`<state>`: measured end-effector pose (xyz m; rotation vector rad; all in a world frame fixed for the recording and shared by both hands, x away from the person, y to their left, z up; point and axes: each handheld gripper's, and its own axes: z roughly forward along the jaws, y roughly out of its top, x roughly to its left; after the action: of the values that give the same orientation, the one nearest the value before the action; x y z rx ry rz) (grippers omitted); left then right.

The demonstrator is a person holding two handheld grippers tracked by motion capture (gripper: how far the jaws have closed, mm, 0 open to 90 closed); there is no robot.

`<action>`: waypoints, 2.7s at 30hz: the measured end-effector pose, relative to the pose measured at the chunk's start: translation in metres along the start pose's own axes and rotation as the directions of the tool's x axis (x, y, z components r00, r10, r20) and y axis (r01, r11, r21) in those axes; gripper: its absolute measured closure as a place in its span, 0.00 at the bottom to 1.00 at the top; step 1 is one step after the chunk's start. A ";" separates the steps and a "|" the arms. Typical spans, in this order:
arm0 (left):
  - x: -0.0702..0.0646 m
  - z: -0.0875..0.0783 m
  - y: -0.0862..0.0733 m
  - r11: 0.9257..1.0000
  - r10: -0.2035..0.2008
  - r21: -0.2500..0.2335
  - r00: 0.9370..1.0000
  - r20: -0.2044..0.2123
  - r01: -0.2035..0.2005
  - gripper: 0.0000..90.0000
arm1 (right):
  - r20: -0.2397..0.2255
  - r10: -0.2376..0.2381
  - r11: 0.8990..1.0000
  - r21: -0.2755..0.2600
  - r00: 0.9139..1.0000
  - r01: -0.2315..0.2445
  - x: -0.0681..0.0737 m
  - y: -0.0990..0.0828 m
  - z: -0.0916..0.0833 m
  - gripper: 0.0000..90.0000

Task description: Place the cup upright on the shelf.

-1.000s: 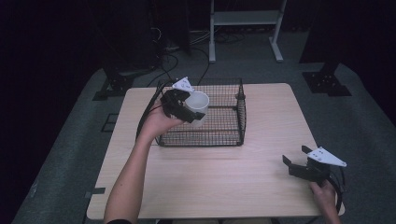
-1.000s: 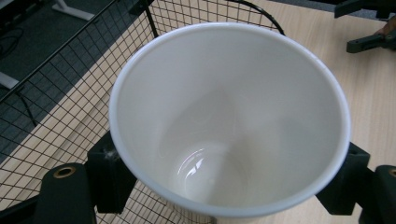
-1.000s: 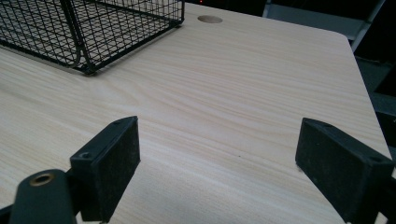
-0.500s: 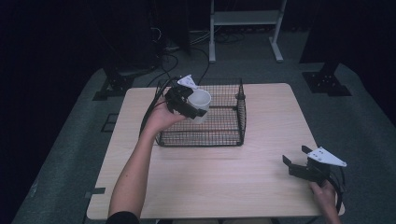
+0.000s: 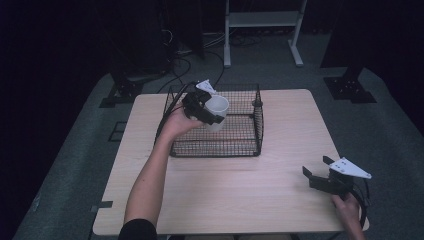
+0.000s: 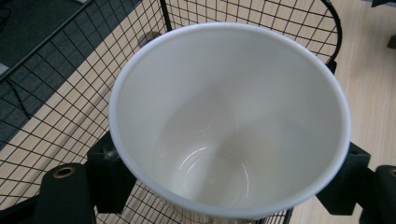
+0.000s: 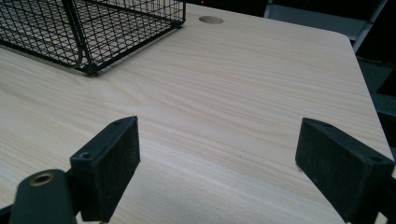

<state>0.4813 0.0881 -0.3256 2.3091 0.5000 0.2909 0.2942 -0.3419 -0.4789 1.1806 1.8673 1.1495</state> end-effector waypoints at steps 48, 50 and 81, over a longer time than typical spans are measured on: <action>0.019 0.065 -0.016 0.993 -0.048 0.111 0.998 0.031 0.045 0.23 | -0.006 -0.003 1.000 -0.004 1.000 0.003 0.000 0.000 0.000 0.14; 0.020 0.067 -0.017 0.993 -0.044 0.110 0.999 0.026 0.041 0.23 | -0.007 -0.003 1.000 -0.003 1.000 0.003 0.000 0.000 0.000 0.15; 0.024 0.081 -0.036 0.982 -0.087 0.170 0.995 0.045 0.078 0.23 | -0.006 -0.007 1.000 -0.006 1.000 0.006 0.000 0.000 0.000 0.14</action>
<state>0.5214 0.0708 -0.4064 2.4450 0.6127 0.1524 0.2936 -0.3418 -0.4790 1.1680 1.8700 1.1558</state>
